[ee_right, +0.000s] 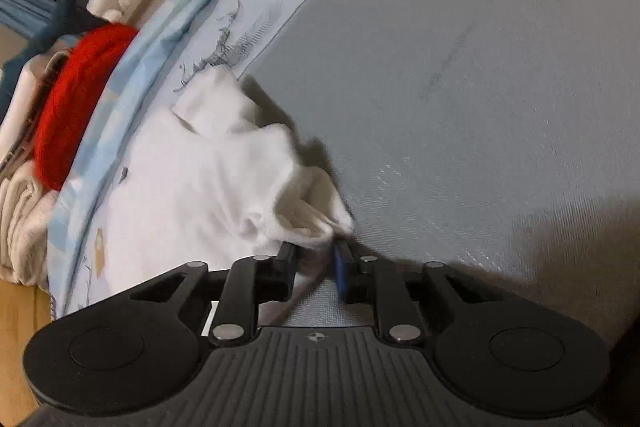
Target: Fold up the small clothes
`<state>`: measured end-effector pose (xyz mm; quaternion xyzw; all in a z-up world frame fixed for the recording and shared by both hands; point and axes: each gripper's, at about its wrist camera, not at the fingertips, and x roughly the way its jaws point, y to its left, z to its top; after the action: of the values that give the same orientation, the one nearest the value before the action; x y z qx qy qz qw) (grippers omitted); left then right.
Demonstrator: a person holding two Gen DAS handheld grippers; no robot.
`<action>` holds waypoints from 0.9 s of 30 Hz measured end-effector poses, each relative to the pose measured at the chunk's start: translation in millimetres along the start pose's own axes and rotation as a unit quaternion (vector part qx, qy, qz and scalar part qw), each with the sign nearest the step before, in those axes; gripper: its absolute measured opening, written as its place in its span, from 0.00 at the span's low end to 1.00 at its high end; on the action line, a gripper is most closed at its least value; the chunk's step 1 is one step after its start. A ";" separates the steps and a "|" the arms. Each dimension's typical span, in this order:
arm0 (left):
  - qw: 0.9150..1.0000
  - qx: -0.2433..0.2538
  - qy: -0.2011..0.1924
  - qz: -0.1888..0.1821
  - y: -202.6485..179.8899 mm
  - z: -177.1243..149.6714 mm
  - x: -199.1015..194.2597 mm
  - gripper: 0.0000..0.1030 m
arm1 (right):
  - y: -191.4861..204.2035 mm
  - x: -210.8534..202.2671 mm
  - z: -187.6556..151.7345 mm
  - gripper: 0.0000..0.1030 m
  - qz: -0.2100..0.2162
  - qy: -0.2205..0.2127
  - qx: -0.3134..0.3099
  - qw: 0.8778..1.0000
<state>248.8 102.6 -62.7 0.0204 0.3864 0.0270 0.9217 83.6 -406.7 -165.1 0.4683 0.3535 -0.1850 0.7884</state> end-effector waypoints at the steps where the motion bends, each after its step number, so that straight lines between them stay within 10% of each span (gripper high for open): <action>1: 1.000 0.008 -0.005 -0.010 -6.6 -0.7 -3.0 1.00 | 5.0 -7.3 -0.6 0.32 -0.015 -0.007 -0.013 1.000; 6: 0.997 0.040 -0.016 -0.058 -59.1 10.5 -7.4 1.00 | 29.1 -46.9 -10.3 0.57 -0.049 -0.074 -0.091 0.992; 12: 0.985 0.085 0.006 -0.153 -160.7 42.3 15.7 1.00 | 10.8 -7.8 -27.9 0.60 0.059 0.074 0.016 0.995; 18: 0.964 0.103 0.063 -0.237 -251.8 59.8 79.2 1.00 | 2.4 12.0 -33.0 0.73 0.132 0.084 0.084 0.984; 23: 0.938 0.025 0.165 -0.305 -277.8 63.7 154.3 0.99 | 10.5 20.2 -40.0 0.74 0.149 0.066 0.069 0.984; 27: 0.924 -0.036 0.164 -0.343 -279.0 70.2 186.5 0.99 | 18.0 23.8 -43.7 0.76 0.147 0.058 0.053 0.986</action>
<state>438.9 -164.7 -162.4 -0.1516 0.5141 -0.2738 0.7986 94.2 -358.9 -185.1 0.5659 0.3155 -0.0582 0.7595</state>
